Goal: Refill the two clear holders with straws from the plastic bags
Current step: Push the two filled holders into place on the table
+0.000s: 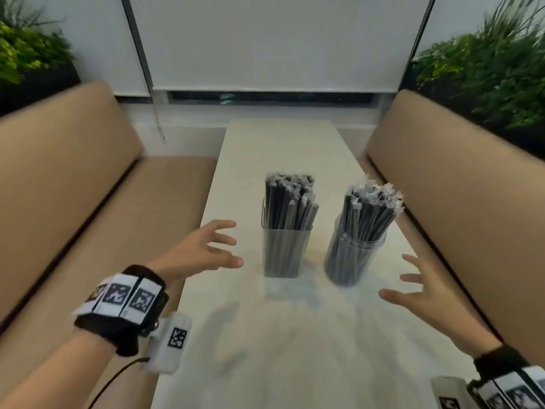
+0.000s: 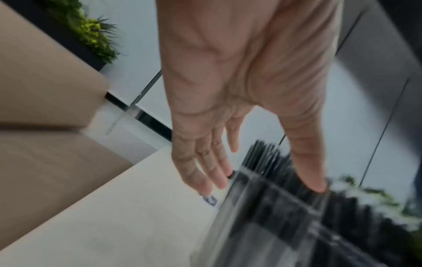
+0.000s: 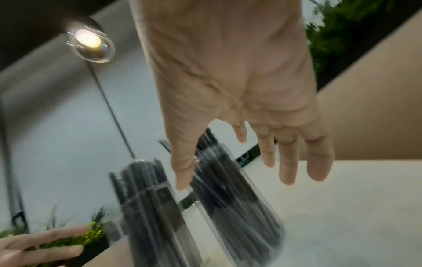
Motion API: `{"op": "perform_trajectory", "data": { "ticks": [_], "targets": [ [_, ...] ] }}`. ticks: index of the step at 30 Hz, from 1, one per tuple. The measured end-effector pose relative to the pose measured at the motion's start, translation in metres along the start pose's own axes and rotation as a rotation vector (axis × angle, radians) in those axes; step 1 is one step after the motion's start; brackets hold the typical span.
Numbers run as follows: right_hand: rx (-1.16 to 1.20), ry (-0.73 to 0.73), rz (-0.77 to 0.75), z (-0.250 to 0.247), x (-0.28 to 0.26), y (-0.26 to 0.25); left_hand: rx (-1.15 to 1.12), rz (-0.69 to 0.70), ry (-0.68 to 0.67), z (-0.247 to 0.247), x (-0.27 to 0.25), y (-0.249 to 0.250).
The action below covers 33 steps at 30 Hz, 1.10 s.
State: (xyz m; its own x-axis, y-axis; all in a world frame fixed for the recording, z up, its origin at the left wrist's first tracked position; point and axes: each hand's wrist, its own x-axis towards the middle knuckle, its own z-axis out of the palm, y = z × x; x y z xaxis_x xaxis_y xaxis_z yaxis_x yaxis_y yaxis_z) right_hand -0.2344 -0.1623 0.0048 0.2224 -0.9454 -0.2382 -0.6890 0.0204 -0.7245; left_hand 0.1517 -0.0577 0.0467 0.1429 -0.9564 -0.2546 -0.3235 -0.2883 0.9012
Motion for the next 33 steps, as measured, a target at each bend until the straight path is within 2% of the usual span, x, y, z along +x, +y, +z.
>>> {"op": "perform_trajectory", "data": {
  "ticks": [2, 5, 8, 11, 18, 22, 33],
  "targets": [
    [0.126, -0.041, 0.042, 0.007, 0.035, 0.003, 0.056, -0.041, -0.018, 0.009, 0.050, 0.005],
    [0.234, -0.050, -0.047, 0.024, 0.072, 0.000, 0.100, -0.066, -0.068, 0.020, 0.100, 0.009],
    [0.355, -0.003, -0.185, 0.042, 0.091, -0.002, 0.091, -0.007, -0.124, 0.033, 0.127, 0.002],
    [0.453, 0.055, -0.244, 0.052, 0.105, -0.001, 0.083, 0.030, -0.128, 0.046, 0.141, -0.003],
    [0.329, 0.150, -0.269, 0.062, 0.170, -0.020, 0.114, 0.023, -0.033, 0.036, 0.187, -0.005],
    [0.453, 0.214, -0.349, 0.073, 0.203, -0.034, 0.110, -0.053, 0.027, 0.028, 0.212, 0.007],
    [0.363, 0.243, -0.396, 0.084, 0.257, -0.061, 0.180, -0.152, 0.078, 0.011, 0.253, 0.021]
  ]
}}
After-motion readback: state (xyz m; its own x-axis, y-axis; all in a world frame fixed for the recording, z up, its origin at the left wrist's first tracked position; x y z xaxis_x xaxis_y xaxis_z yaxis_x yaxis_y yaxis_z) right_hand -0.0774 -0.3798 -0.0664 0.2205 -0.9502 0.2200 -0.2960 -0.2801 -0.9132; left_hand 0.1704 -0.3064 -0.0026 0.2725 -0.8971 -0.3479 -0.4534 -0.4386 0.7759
